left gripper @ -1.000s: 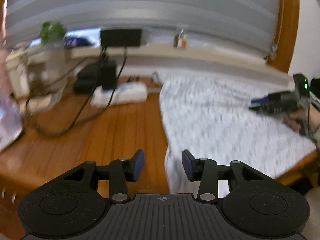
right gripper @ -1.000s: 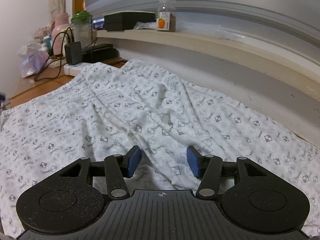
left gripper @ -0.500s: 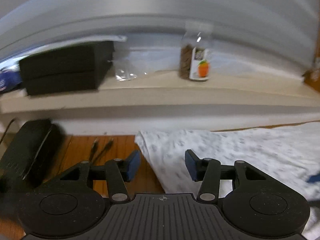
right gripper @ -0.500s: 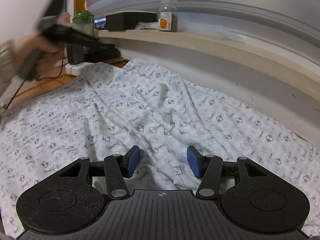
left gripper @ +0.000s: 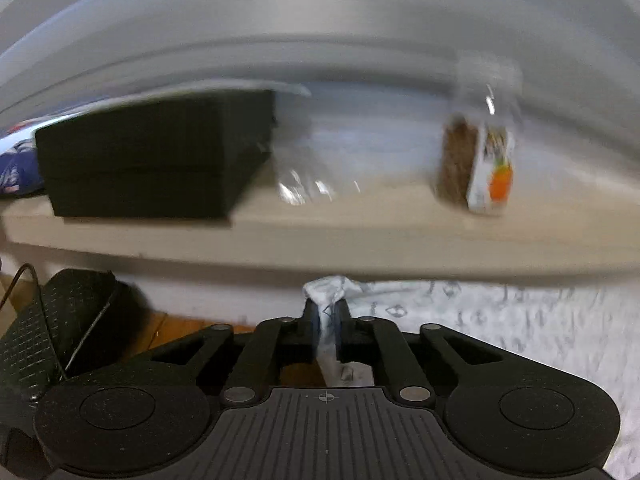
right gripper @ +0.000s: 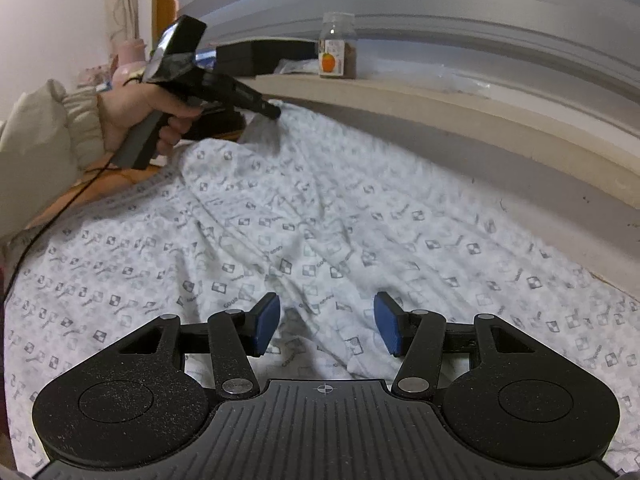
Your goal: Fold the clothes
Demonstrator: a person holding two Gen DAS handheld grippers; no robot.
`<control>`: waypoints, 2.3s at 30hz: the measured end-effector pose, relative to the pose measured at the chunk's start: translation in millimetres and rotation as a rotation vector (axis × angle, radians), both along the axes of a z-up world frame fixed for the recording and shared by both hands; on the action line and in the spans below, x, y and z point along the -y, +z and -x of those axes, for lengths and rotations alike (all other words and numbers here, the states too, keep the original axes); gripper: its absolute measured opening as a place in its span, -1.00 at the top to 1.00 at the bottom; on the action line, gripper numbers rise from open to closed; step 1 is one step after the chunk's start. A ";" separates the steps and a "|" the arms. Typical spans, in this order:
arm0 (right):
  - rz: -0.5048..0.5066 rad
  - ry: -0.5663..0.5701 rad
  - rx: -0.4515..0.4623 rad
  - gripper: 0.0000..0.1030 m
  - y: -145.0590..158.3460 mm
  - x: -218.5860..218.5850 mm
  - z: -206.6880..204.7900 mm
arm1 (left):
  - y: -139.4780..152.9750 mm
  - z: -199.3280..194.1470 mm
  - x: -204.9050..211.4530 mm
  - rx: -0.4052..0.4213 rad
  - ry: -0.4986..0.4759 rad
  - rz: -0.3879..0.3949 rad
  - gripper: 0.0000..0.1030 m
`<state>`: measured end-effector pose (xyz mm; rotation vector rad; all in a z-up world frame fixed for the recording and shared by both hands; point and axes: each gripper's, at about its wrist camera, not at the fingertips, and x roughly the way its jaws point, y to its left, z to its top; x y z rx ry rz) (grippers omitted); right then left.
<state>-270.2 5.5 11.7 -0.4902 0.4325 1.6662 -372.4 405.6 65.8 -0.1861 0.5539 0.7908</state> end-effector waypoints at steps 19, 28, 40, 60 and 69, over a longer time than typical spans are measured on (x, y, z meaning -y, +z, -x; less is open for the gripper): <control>0.015 -0.002 0.009 -0.03 -2.7 -3.5 -1.5 | -20.4 25.0 56.1 -0.146 -0.098 0.078 0.01; -0.033 -0.033 -0.006 -0.04 1.0 5.0 -7.6 | 13.5 40.1 116.0 0.027 -0.181 0.033 -0.33; -0.185 -0.228 0.108 -0.69 41.8 171.7 -37.6 | -20.4 -3.4 224.3 0.009 -0.517 0.048 -0.53; -0.118 -0.598 0.012 -0.72 -22.0 314.1 -91.6 | -38.3 -15.1 238.8 -0.117 -0.537 0.036 -0.91; -0.112 -0.648 0.008 -0.83 -18.4 318.5 -94.5 | -36.9 -15.4 239.0 -0.127 -0.522 0.009 -0.97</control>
